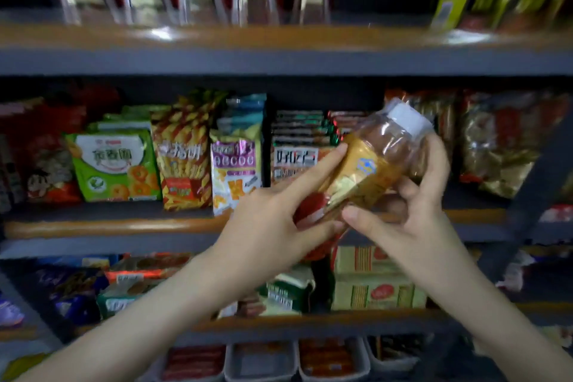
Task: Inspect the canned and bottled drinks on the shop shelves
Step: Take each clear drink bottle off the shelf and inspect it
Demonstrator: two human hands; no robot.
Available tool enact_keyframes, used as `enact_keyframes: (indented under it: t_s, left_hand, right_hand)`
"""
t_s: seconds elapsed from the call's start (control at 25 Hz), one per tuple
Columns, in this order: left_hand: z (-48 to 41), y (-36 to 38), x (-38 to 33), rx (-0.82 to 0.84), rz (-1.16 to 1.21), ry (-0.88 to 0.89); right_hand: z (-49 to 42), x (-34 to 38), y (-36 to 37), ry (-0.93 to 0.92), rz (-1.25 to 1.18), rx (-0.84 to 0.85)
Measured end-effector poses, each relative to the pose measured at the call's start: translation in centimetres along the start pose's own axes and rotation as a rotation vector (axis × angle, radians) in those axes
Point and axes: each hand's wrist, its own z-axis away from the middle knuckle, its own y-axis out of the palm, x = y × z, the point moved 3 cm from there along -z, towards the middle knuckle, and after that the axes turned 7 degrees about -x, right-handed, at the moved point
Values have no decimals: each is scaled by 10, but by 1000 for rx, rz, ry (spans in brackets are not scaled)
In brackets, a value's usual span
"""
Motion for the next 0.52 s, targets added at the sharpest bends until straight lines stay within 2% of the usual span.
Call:
enact_keyframes:
  t_s: [0.08,0.16,0.28,0.32,0.44,0.52]
  left_hand:
    - [-25,-7,-16,-155,-110,147]
    - [-51,-20,-29,-216,-193,272]
    - [-95,-47,-40,-27,-220,393]
    - [-109,-58,-39,-36,-231,441]
    - [-152,-87,-23,-282,-416,505]
    - [-179,-94,-2,-426,-584,466]
  right_hand:
    - [-16,30,0,-158,21,-133]
    - [-38,58,-7,-348,32,-249]
    - [-73,91,-25,-542,46,-370]
    - [-85,101,-29,-594,83,-419]
    - [-122,123,-34,-697,203,-532]
    - [-148,132,-34,-667,237,-469]
